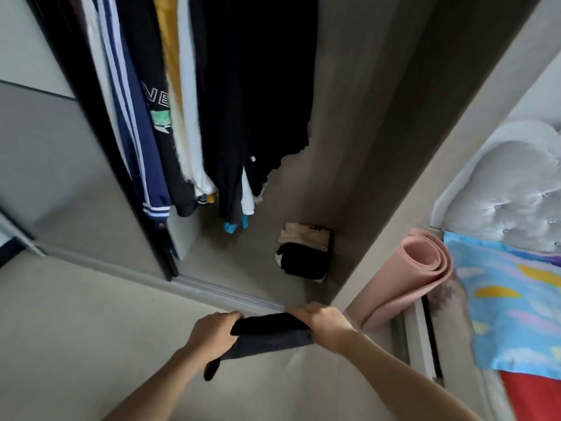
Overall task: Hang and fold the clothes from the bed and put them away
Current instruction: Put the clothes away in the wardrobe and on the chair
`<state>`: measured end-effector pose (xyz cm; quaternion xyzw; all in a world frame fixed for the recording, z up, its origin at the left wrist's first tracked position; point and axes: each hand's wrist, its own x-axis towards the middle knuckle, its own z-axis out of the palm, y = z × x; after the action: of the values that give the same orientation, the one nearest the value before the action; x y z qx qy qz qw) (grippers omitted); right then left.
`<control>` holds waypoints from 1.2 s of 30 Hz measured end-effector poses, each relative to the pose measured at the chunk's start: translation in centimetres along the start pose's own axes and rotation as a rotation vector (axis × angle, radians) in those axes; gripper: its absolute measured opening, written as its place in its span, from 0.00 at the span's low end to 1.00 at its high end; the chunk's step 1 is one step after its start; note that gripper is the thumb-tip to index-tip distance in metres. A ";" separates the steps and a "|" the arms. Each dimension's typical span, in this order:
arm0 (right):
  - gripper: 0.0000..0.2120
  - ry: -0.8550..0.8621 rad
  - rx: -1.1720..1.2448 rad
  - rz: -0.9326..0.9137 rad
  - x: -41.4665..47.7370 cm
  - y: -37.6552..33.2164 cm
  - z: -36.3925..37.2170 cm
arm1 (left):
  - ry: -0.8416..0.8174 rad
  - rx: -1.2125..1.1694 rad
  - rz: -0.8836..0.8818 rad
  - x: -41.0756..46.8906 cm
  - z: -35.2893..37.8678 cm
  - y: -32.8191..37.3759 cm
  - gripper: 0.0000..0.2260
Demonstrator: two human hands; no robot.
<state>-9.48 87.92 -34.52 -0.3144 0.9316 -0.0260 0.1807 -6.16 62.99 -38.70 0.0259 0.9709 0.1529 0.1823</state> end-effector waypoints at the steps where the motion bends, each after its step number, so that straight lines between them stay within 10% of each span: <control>1: 0.29 -0.009 0.005 0.009 1.3 -0.2 -0.1 | -0.005 -0.009 -0.004 0.4 -0.2 -1.0 0.13; 27: 0.18 -0.212 0.260 0.543 30.8 21.2 15.1 | -0.305 0.311 0.102 41.7 9.8 -4.4 0.22; 33: 0.22 0.258 -0.016 0.506 39.2 30.4 17.7 | 0.011 0.205 0.268 54.8 13.2 -3.9 0.24; 36: 0.08 0.494 -0.148 0.498 40.7 35.6 17.7 | 0.219 0.192 0.401 59.6 13.9 -1.5 0.31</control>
<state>-53.81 93.36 -69.85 -0.0740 0.9945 0.0113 -0.0728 -56.70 71.90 -72.08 0.2186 0.9704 0.0948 0.0385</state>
